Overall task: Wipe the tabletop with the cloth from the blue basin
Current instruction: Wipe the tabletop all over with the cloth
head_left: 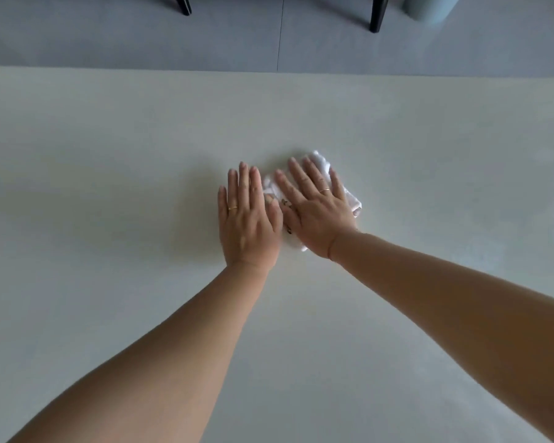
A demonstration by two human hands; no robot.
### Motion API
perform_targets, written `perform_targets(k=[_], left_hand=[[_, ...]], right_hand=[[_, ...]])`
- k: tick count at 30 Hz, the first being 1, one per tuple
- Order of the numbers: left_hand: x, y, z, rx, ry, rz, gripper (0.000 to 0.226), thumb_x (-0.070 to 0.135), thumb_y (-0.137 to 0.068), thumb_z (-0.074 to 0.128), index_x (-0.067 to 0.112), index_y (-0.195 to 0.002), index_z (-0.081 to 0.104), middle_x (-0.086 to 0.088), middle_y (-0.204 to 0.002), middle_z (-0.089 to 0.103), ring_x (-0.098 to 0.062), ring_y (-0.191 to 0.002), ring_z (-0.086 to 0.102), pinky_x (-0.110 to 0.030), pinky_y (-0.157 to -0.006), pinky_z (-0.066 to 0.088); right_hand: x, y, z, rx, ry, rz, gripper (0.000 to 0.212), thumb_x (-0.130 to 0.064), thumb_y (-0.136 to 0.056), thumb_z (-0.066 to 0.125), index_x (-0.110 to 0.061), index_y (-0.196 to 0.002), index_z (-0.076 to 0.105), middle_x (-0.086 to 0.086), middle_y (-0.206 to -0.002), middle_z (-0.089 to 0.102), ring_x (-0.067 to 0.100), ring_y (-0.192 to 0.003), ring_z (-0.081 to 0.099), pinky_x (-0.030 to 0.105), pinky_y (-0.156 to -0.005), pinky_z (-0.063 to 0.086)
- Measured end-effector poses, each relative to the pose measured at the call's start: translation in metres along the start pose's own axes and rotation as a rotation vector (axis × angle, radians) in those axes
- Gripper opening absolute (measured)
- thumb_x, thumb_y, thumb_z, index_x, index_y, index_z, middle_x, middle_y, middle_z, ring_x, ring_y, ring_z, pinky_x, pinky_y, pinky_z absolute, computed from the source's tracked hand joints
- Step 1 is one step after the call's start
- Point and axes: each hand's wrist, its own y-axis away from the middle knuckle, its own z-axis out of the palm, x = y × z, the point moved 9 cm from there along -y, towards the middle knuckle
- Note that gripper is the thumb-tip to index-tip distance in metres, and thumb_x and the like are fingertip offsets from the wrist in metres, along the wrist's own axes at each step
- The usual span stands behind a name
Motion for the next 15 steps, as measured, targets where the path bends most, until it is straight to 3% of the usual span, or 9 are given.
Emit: perform_targets(k=[2, 3, 7, 9, 12, 15], left_hand=[[-0.003, -0.009, 0.015, -0.044, -0.024, -0.007, 0.060, 0.035, -0.098, 0.035, 0.007, -0.149, 0.023, -0.010, -0.158, 0.018, -0.025, -0.147, 0.014, -0.040, -0.119, 0.009], [-0.004, -0.009, 0.019, -0.053, -0.033, 0.000, 0.062, 0.037, -0.097, 0.037, 0.008, -0.150, 0.020, -0.009, -0.159, 0.016, -0.025, -0.147, 0.012, -0.039, -0.119, 0.008], [-0.004, -0.008, 0.021, -0.030, -0.059, -0.003, 0.067, 0.044, -0.094, 0.030, 0.008, -0.150, 0.021, -0.009, -0.159, 0.017, -0.024, -0.147, 0.014, -0.039, -0.119, 0.008], [-0.004, -0.009, 0.020, -0.033, -0.060, -0.014, 0.070, 0.046, -0.091, 0.023, 0.008, -0.149, 0.021, -0.009, -0.158, 0.018, -0.024, -0.147, 0.015, -0.039, -0.119, 0.009], [-0.004, -0.009, 0.020, -0.042, -0.058, -0.011, 0.071, 0.047, -0.091, 0.023, 0.008, -0.149, 0.022, -0.008, -0.159, 0.018, -0.023, -0.147, 0.014, -0.039, -0.119, 0.009], [-0.003, -0.009, 0.019, -0.036, -0.044, -0.007, 0.070, 0.045, -0.090, 0.027, 0.006, -0.148, 0.025, -0.010, -0.157, 0.021, -0.025, -0.146, 0.018, -0.041, -0.119, 0.013]], right_hand=[[0.025, -0.009, -0.007, -0.010, 0.091, -0.133, 0.061, -0.055, -0.094, 0.011, -0.033, -0.150, 0.006, -0.004, -0.160, 0.003, 0.017, -0.147, -0.003, 0.043, -0.117, -0.004], [0.050, -0.017, -0.013, 0.017, 0.093, -0.073, 0.059, -0.053, -0.095, 0.015, -0.033, -0.150, 0.008, -0.004, -0.160, 0.005, 0.017, -0.147, -0.002, 0.044, -0.117, -0.002], [0.125, -0.040, -0.027, 0.135, -0.094, 0.504, 0.057, -0.049, -0.097, 0.017, -0.031, -0.150, 0.007, -0.004, -0.160, 0.000, 0.016, -0.146, -0.008, 0.046, -0.117, -0.008], [0.099, -0.049, -0.025, 0.174, -0.145, 0.598, 0.058, -0.047, -0.097, 0.019, -0.029, -0.151, 0.009, 0.000, -0.160, 0.001, 0.021, -0.146, -0.007, 0.049, -0.116, -0.010], [0.034, -0.062, -0.017, 0.107, -0.076, 0.265, 0.058, -0.050, -0.096, 0.016, -0.030, -0.150, 0.009, -0.001, -0.160, 0.003, 0.021, -0.147, -0.005, 0.047, -0.115, -0.010], [0.041, -0.072, -0.024, 0.039, 0.069, -0.072, 0.058, -0.051, -0.097, 0.021, -0.031, -0.150, 0.011, -0.002, -0.160, 0.007, 0.019, -0.147, 0.001, 0.045, -0.116, -0.002]])
